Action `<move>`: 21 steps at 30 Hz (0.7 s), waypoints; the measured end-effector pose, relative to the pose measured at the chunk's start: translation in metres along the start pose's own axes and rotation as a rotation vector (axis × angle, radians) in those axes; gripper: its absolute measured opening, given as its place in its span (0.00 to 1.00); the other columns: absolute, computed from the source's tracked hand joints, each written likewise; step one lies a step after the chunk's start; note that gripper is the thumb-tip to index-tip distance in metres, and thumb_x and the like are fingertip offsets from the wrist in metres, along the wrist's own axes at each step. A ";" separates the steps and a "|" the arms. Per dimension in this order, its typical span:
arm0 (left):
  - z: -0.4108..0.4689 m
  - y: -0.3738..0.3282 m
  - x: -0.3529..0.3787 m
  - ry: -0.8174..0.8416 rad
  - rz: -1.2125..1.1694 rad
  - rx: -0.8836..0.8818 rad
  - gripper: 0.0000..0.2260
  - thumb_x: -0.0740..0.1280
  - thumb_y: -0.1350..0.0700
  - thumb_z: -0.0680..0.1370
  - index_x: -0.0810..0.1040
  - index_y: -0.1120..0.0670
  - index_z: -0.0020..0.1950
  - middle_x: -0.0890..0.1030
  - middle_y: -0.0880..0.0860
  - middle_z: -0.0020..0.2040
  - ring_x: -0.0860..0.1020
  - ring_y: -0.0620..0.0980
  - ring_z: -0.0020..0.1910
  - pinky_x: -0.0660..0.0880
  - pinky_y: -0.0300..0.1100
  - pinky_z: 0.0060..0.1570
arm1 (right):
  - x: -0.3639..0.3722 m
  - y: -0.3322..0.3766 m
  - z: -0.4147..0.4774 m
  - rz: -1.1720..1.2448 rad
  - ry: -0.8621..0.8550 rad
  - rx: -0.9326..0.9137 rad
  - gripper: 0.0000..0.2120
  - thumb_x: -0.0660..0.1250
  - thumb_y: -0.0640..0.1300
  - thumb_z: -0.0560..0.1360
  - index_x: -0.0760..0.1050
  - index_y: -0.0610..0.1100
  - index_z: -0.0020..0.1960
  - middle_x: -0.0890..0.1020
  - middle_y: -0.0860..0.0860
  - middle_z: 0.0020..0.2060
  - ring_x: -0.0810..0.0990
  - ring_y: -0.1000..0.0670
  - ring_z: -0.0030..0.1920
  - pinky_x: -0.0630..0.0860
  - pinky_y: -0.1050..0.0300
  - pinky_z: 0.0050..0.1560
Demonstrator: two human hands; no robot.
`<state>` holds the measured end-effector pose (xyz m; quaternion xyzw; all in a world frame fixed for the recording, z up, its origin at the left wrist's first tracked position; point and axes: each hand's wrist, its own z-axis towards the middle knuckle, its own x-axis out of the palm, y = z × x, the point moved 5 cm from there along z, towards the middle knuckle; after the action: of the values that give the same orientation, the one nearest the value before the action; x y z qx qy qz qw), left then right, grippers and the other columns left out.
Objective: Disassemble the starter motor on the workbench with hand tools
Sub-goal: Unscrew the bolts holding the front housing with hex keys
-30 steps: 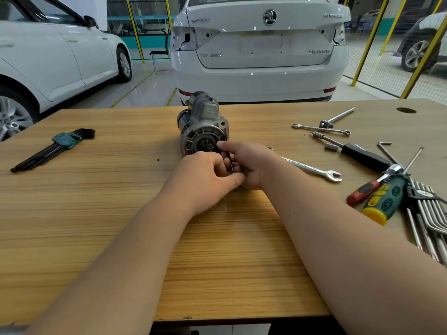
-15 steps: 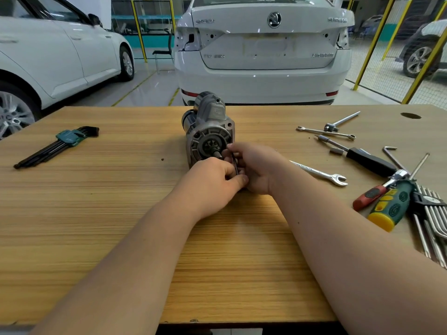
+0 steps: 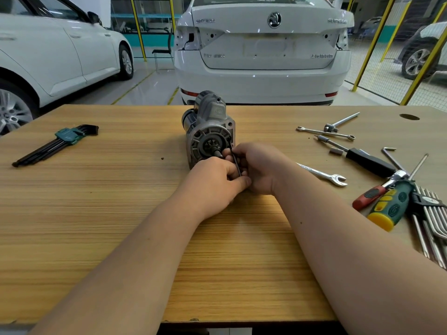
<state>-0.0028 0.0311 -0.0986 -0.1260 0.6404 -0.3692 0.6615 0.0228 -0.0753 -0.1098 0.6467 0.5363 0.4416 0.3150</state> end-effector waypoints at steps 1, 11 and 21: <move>0.000 0.000 0.000 0.003 -0.002 -0.001 0.15 0.70 0.45 0.76 0.76 0.49 0.32 0.78 0.47 0.27 0.76 0.42 0.30 0.66 0.38 0.31 | 0.000 0.000 0.000 -0.011 0.001 -0.002 0.14 0.57 0.42 0.81 0.77 0.42 0.42 0.77 0.51 0.30 0.72 0.54 0.30 0.65 0.62 0.33; 0.000 -0.003 -0.003 -0.019 -0.059 -0.021 0.15 0.67 0.46 0.78 0.79 0.51 0.34 0.80 0.45 0.27 0.75 0.38 0.24 0.69 0.36 0.28 | -0.001 0.000 -0.004 0.006 0.046 -0.006 0.13 0.58 0.43 0.81 0.78 0.41 0.45 0.79 0.46 0.41 0.77 0.49 0.39 0.77 0.54 0.48; -0.001 0.000 -0.006 0.001 -0.207 -0.058 0.14 0.65 0.45 0.79 0.81 0.50 0.38 0.81 0.46 0.28 0.78 0.43 0.25 0.73 0.36 0.27 | -0.008 0.000 -0.007 -0.154 0.054 -0.016 0.13 0.59 0.46 0.80 0.78 0.44 0.42 0.72 0.52 0.24 0.64 0.57 0.21 0.60 0.64 0.18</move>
<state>-0.0033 0.0351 -0.0943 -0.2104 0.6348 -0.4167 0.6157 0.0157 -0.0832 -0.1086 0.5888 0.5893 0.4374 0.3386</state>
